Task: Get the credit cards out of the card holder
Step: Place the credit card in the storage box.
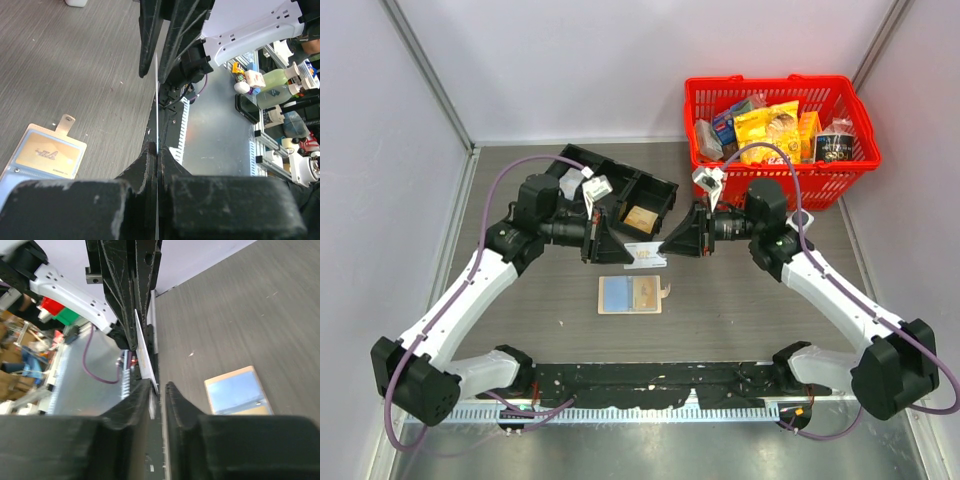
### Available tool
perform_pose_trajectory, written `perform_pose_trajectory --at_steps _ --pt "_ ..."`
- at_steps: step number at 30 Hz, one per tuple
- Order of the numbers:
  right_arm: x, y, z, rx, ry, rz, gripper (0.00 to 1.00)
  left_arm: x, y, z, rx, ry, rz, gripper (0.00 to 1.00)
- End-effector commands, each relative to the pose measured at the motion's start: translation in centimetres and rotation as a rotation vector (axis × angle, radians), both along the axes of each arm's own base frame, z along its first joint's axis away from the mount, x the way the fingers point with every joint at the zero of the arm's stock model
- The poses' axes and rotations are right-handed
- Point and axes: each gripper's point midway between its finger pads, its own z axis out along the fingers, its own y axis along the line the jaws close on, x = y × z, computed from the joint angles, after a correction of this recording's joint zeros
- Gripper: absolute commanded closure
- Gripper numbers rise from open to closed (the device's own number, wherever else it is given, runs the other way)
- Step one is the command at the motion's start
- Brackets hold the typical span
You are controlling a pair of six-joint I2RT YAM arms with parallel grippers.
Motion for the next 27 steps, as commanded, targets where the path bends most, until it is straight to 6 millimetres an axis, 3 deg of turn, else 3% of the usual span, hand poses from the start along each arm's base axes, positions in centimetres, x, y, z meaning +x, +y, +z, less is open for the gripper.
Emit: perform_pose_trajectory --at_steps 1,2,3,6,9,12,15,16,17,18,19,20,27 --pt "-0.5 0.4 2.0 0.037 -0.059 0.051 0.87 -0.3 -0.2 1.4 -0.018 -0.04 -0.037 1.0" --pt "-0.5 0.4 2.0 0.038 -0.063 0.05 0.99 -0.2 -0.1 1.3 -0.013 -0.04 -0.031 0.99" --pt "-0.3 0.4 2.0 0.038 -0.062 0.041 0.99 -0.1 -0.1 1.2 -0.008 -0.042 -0.021 0.93" --pt "0.6 0.5 2.3 0.054 -0.041 -0.016 0.99 1.0 0.2 1.0 0.02 -0.067 0.059 0.58" --pt "2.6 0.5 3.2 0.107 -0.041 -0.144 0.99 4.6 1.5 0.9 0.048 -0.111 0.316 0.46" --pt "3.6 0.2 4.1 0.204 0.005 -0.247 0.99 7.4 3.2 2.1 -0.044 -0.109 0.554 0.4" --pt "5.1 -0.5 3.8 0.291 0.078 -0.371 0.99 8.4 4.1 2.6 -0.161 -0.06 0.696 0.37" --pt "5.4 -0.8 5.0 0.361 0.089 -0.396 0.99 8.7 4.1 3.8 -0.239 -0.066 0.716 0.37" --pt "5.5 -0.9 4.4 0.375 0.116 -0.41 0.99 8.7 4.1 3.5 -0.266 -0.033 0.733 0.37" --pt "5.6 -1.2 5.3 0.431 0.126 -0.425 0.99 9.0 4.3 3.5 -0.308 -0.004 0.762 0.37" --pt "5.5 -1.1 4.6 0.435 0.152 -0.433 0.99 9.1 4.3 3.6 -0.349 0.025 0.779 0.37" --pt "5.8 -1.3 4.9 0.468 0.17 -0.458 0.99 9.2 4.4 2.9 -0.364 0.061 0.795 0.37" --pt "5.5 0.2 4.2 0.512 0.242 -0.503 0.99 9.6 3.9 2.7 -0.487 0.166 0.808 0.39"
